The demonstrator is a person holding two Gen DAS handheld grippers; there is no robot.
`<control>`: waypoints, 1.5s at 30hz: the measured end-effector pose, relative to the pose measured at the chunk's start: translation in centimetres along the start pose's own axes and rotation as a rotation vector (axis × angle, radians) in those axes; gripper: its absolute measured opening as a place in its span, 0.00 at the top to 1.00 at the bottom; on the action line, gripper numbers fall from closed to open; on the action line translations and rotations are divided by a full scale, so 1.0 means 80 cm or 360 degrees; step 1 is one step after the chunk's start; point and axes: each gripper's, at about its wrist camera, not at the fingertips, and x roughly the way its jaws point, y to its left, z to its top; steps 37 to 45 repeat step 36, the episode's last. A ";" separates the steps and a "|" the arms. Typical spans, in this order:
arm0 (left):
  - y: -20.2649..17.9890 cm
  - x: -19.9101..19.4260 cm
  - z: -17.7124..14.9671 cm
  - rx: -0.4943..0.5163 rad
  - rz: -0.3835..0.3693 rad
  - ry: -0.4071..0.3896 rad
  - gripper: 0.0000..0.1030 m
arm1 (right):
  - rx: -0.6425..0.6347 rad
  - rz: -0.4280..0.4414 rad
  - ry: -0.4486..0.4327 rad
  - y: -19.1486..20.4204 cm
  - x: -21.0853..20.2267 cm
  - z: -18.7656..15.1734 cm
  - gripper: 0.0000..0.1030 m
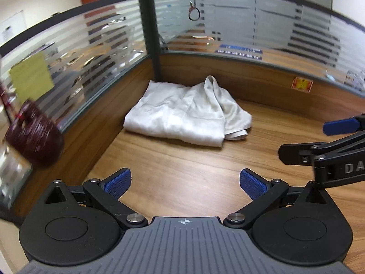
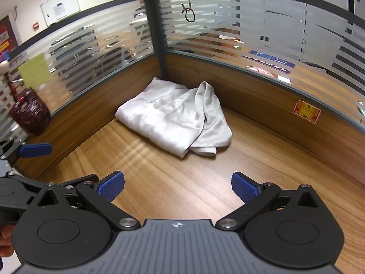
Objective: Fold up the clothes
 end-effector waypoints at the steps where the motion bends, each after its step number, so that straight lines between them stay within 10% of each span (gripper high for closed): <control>1: -0.003 -0.005 -0.004 -0.0013 0.0000 0.0015 0.01 | -0.0009 0.0005 -0.0003 0.000 -0.007 -0.005 0.01; 45: -0.090 -0.115 -0.063 0.0114 0.0016 -0.0018 0.01 | -0.0005 -0.0030 -0.0084 -0.035 -0.118 -0.102 0.01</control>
